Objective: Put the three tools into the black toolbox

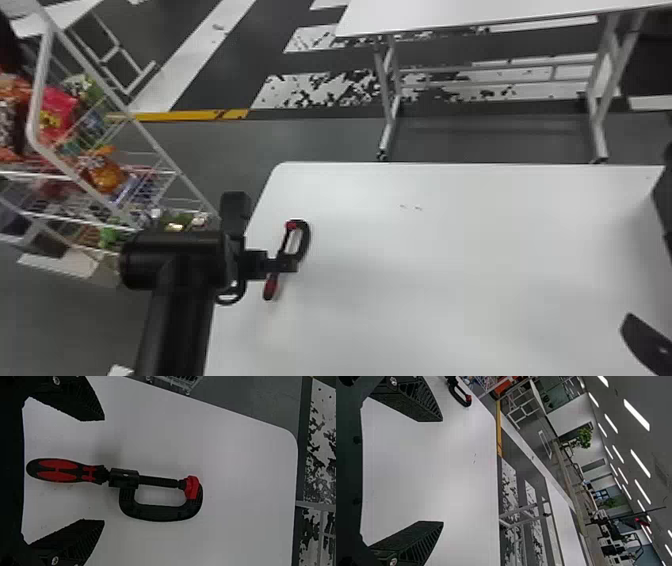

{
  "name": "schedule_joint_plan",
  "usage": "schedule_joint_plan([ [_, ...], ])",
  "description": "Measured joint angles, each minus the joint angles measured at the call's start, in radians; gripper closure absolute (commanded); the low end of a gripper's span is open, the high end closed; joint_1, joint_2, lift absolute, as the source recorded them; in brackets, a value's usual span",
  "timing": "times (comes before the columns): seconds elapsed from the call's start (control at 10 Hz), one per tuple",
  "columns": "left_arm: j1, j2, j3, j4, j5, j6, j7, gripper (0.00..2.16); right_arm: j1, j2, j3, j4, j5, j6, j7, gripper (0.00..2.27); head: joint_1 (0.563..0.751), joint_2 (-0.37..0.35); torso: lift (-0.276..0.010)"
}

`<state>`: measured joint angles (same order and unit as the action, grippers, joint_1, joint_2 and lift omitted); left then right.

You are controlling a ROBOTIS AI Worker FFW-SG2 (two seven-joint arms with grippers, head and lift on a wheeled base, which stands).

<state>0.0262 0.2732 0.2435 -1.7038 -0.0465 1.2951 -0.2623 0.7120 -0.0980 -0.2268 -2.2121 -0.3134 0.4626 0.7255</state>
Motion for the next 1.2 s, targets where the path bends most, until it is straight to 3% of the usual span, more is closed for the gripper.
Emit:
schedule_joint_plan([
  [0.3,-0.016,0.0,-0.011,0.065,-0.001,-0.06,0.002,0.12,0.0,0.0,-0.009,0.0,0.0,0.0,0.001,0.08,0.695,0.35,-0.051],
  [0.5,-0.024,-0.003,-0.021,0.108,-0.001,-0.092,0.005,0.35,-0.001,0.0,-0.009,-0.001,0.0,0.0,0.0,0.08,0.695,0.35,-0.051],
  [0.6,-0.026,-0.004,-0.022,0.127,-0.001,-0.106,-0.005,0.81,-0.003,0.0,-0.009,-0.001,0.001,0.0,0.0,0.08,0.695,0.35,-0.051],
  [0.7,-0.029,-0.003,-0.024,0.139,-0.001,-0.11,-0.015,1.48,-0.008,0.0,-0.009,0.004,0.002,0.0,0.0,0.08,0.695,0.35,-0.051],
  [0.8,-0.033,-0.002,-0.026,0.144,-0.002,-0.105,-0.012,1.98,-0.016,0.0,-0.008,0.01,0.004,0.0,0.0,0.08,0.695,0.35,-0.051],
  [0.9,-0.036,-0.003,-0.025,0.139,-0.002,-0.094,-0.008,2.14,-0.023,0.0,-0.004,0.015,0.007,0.0,0.0,0.08,0.695,0.35,-0.051],
  [1.2,-0.024,-0.011,-0.027,0.081,0.015,-0.058,0.025,2.14,-0.041,0.0,0.002,0.037,0.014,0.0,0.0,0.08,0.695,0.35,-0.051],
])
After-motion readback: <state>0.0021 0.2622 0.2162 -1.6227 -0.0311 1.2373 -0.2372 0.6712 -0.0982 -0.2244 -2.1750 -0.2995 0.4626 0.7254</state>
